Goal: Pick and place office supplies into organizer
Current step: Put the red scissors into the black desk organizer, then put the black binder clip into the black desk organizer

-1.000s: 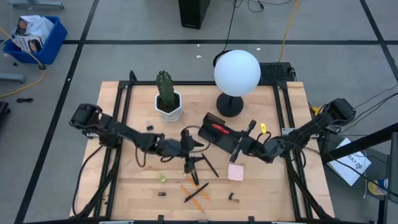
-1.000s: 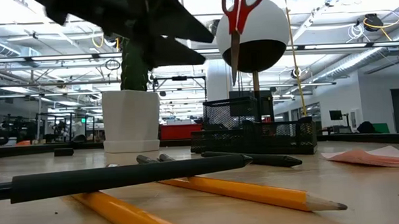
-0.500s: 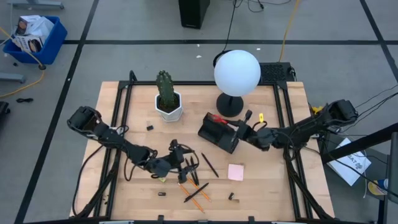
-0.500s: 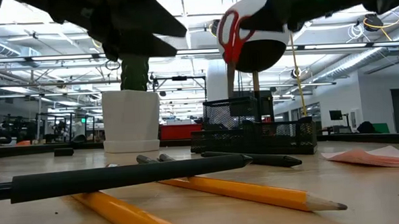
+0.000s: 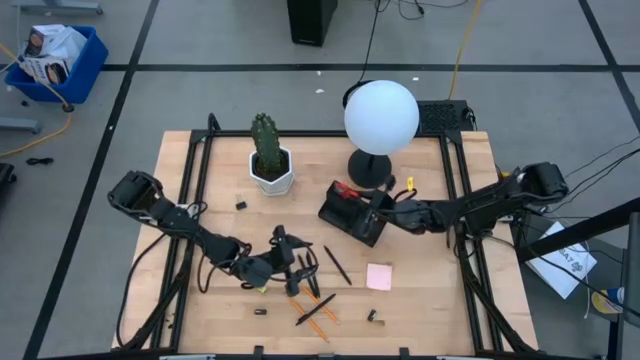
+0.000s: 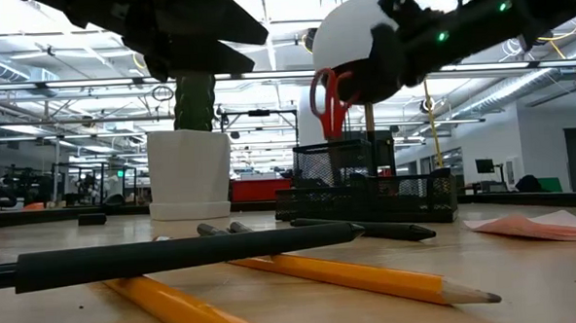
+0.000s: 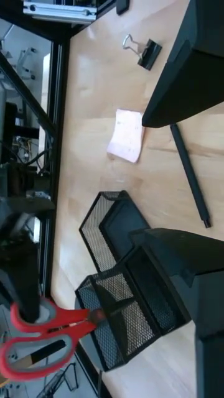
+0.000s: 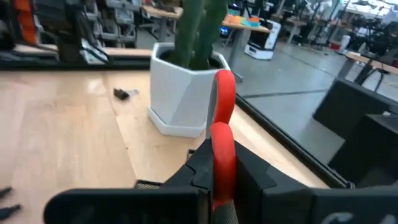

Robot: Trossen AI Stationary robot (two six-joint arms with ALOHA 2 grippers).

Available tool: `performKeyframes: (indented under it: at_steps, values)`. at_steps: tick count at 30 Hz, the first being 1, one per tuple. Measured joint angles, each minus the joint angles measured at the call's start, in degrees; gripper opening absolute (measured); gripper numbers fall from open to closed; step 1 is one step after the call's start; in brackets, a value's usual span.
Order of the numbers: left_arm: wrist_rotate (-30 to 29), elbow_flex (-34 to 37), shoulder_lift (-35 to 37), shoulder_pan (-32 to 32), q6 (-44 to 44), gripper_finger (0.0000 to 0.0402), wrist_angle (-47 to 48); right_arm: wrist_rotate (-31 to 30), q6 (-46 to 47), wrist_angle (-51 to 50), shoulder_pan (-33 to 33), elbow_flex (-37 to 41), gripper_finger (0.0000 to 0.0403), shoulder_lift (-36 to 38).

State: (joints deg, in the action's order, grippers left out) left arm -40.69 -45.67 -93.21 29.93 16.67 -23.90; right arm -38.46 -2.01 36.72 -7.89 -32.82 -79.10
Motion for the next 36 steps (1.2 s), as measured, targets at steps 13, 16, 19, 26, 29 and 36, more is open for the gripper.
performKeyframes:
  at_steps: [13, 16, 19, 26, 29, 36]
  values:
    - [0.0, 0.0, 0.0, -0.1, 0.0, 0.0285, 0.0, -0.4, -1.0, 1.4, 0.7, 0.0, 0.0048, -2.1]
    - [0.0, 0.0, 0.0, -0.3, -1.3, 0.0285, 0.0, -0.4, -0.3, 1.1, 0.7, 0.0, 0.0065, -2.1]
    - [0.4, 0.0, 0.0, -1.0, -1.3, 0.0285, 0.1, -0.4, -0.2, 0.7, 0.7, 0.0, 0.0081, -2.1]
    - [1.7, 0.0, 0.0, -2.7, -1.3, 0.0285, -0.2, -0.5, -0.7, 2.5, 0.1, 0.0, 0.0094, -2.1]
    - [1.6, 0.0, 0.0, -3.4, -1.4, 0.0285, -0.1, -0.5, -2.8, 3.0, -1.5, 0.0, 0.0090, -1.5]
    - [1.8, 0.0, 0.0, -3.7, -0.2, 0.0285, 0.0, -0.6, -5.2, 2.9, -7.1, 0.0, 0.0082, 2.5]
